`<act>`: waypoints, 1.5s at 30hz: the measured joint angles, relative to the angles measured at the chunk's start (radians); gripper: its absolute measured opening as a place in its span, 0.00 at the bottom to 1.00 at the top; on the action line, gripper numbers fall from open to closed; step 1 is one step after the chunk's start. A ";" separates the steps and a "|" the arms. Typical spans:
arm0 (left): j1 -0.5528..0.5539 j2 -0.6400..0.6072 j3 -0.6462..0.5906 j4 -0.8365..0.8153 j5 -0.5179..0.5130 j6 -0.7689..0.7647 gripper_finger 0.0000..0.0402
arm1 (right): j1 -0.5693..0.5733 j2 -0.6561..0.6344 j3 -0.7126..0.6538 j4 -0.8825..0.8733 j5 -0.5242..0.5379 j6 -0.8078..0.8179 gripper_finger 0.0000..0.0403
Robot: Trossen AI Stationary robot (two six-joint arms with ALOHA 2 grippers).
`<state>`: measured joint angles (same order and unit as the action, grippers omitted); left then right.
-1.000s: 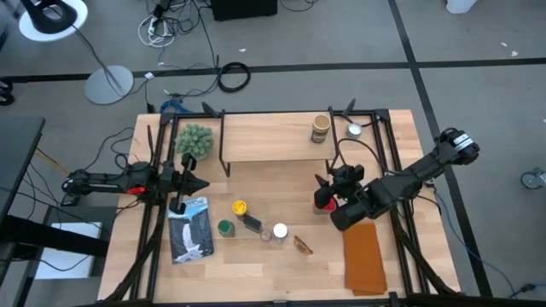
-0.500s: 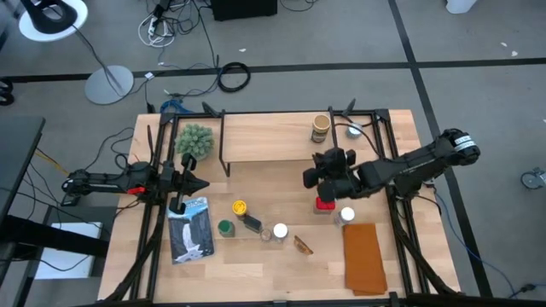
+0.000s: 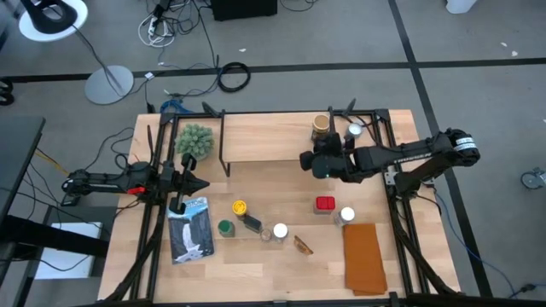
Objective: Shelf spices
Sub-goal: Put the golden seasoning bottle on the shelf, then put the right white seasoning bottle on the shelf
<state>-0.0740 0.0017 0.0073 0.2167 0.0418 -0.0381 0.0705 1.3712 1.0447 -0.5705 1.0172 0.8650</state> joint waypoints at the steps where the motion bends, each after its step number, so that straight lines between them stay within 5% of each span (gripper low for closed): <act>1: 0.000 0.000 0.000 0.000 0.000 0.000 0.01 | -0.008 0.000 0.000 0.001 0.000 -0.013 0.12; 26: 0.000 0.000 0.000 0.000 0.000 0.000 0.01 | -0.148 -0.004 0.000 0.079 -0.093 -0.239 0.13; 36: 0.000 0.000 0.000 0.000 0.000 0.000 0.01 | 0.011 -0.152 0.062 0.023 -0.143 -0.218 0.09; 45: 0.000 0.000 0.000 0.001 0.000 0.000 0.01 | 0.220 -0.117 0.246 -0.378 -0.190 0.084 0.01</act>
<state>-0.0740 0.0017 0.0072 0.2173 0.0419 -0.0381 0.2907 1.2547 1.2905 -0.9487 0.8273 0.9489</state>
